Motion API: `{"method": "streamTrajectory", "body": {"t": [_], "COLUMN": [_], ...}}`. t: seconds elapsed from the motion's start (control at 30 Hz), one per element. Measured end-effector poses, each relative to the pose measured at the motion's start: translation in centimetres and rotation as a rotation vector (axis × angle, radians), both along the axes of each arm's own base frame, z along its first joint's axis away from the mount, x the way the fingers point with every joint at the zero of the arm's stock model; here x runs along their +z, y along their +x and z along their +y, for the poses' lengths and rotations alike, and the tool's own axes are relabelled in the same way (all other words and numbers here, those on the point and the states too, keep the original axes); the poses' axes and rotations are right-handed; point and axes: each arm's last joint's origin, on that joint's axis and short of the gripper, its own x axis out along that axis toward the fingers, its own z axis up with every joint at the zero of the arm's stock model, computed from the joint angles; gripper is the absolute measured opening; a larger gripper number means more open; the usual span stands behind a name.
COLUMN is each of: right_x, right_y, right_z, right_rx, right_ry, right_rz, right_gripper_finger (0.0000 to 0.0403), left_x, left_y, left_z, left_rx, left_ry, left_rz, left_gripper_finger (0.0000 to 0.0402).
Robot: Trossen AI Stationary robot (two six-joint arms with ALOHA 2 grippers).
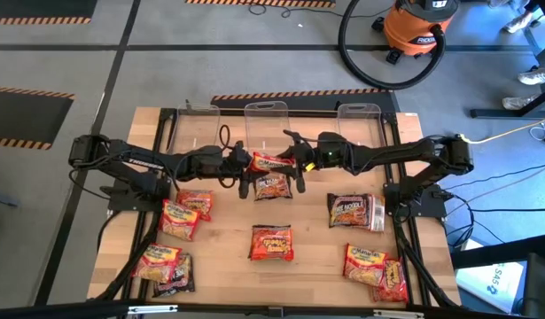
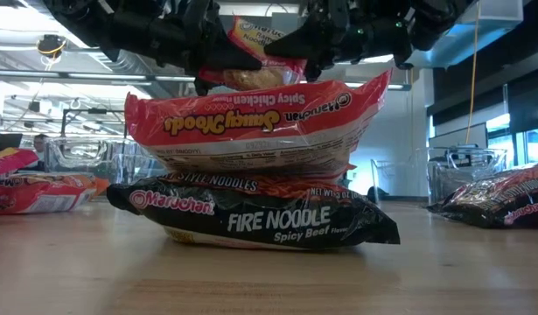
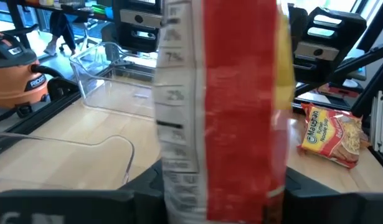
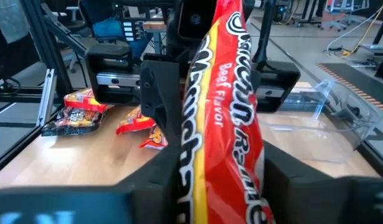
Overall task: Sort Maruchan noodles
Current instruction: Put the top right red noodle pack into the middle transparent bin
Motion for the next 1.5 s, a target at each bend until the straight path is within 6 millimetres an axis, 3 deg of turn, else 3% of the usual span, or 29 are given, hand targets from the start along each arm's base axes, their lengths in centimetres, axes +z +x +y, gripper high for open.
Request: {"method": "streamTrajectory", "body": {"t": [0.17, 0.37, 0.63, 0.9, 1.07, 1.37, 1.5], "right_x": [0.8, 4.0, 7.2, 9.3, 8.9, 5.5, 5.3], "right_y": [-1.1, -2.1, 0.6, 2.6, 3.2, 5.2, 5.4], "right_z": [-0.3, -1.6, -3.2, -3.5, -3.6, -3.6, -3.6], "right_rx": [-0.022, -0.064, -0.076, -0.003, -0.001, 0.016, 0.033], "right_ry": [-0.001, 0.001, -0.040, -0.027, -0.011, 0.012, 0.017], "right_rz": [0.051, 0.138, 0.238, 0.457, 0.505, 0.606, 0.594], "right_gripper_finger": [0.0220, 0.0279, 0.0291, 0.0292, 0.0292, 0.0292, 0.0292], "left_x": [-0.2, -0.5, -0.4, -0.4, -0.4, -0.4, -0.4], "left_y": [-0.1, -0.2, -0.2, -0.3, -0.3, -0.3, -0.3], "left_z": [0.4, 1.2, 1.4, 1.8, 1.5, 1.5, 1.5], "left_rx": [0.012, 0.027, 0.035, 0.050, 0.035, 0.065, 0.064], "left_ry": [0.015, 0.033, 0.143, 0.174, 0.169, 0.201, 0.203], "left_rz": [0.022, 0.057, 0.072, 0.075, 0.075, 0.087, 0.090], "left_gripper_finger": [0.0122, 0.0121, 0.0121, 0.0121, 0.0121, 0.0121, 0.0121]}}
